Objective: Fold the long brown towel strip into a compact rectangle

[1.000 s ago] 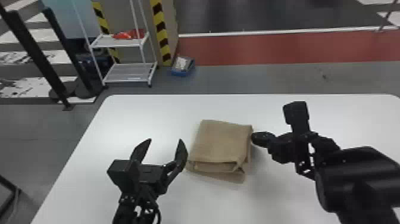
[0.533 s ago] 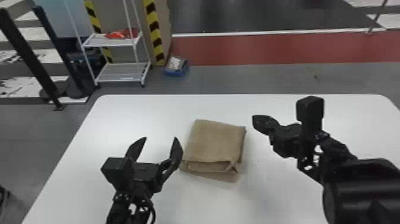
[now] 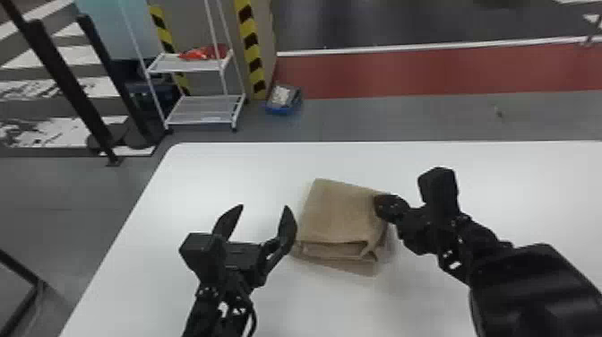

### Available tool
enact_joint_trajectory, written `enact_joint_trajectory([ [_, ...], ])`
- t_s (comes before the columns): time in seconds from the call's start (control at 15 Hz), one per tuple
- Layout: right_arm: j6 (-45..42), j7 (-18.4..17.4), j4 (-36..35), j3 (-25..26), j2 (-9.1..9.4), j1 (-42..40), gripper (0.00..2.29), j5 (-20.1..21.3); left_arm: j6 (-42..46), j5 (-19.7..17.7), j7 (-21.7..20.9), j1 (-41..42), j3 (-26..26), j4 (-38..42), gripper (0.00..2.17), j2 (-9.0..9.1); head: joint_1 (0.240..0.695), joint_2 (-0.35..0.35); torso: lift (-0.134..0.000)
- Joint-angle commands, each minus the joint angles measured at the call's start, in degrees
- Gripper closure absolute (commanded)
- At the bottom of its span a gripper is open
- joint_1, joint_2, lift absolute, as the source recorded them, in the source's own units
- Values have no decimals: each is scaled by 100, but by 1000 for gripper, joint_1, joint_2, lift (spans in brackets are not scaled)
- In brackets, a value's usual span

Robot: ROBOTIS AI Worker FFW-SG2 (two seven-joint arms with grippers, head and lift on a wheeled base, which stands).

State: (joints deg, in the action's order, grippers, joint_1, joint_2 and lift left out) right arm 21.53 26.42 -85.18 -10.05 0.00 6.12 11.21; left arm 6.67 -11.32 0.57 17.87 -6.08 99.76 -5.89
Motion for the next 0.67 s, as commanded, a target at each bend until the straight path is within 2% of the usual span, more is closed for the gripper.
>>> enact_joint_trajectory([
  [0.0,-12,-22,177,47,5,30,2125,118,5,-2,-4,-55,-25,-88,73,0,695,144,-117],
  [0.13,-100,4,-16,135,5,-120,2125,66,5,-2,-4,-82,-60,-115,73,0,695,131,-117],
  [0.27,-100,118,-842,153,5,-533,2125,-207,5,-2,-4,-82,-60,-115,73,0,695,126,-117],
  [0.33,-100,215,-1176,39,5,-753,2125,-216,5,-11,-4,-82,-51,-115,73,0,695,127,-117],
  [0.47,-153,487,-1510,-269,5,-1113,2125,-163,5,-11,-4,-82,-51,-115,73,0,695,140,-117],
  [0.6,-135,514,-1510,-515,5,-1315,2125,127,5,-11,-4,-82,-51,-115,73,0,695,189,-117],
])
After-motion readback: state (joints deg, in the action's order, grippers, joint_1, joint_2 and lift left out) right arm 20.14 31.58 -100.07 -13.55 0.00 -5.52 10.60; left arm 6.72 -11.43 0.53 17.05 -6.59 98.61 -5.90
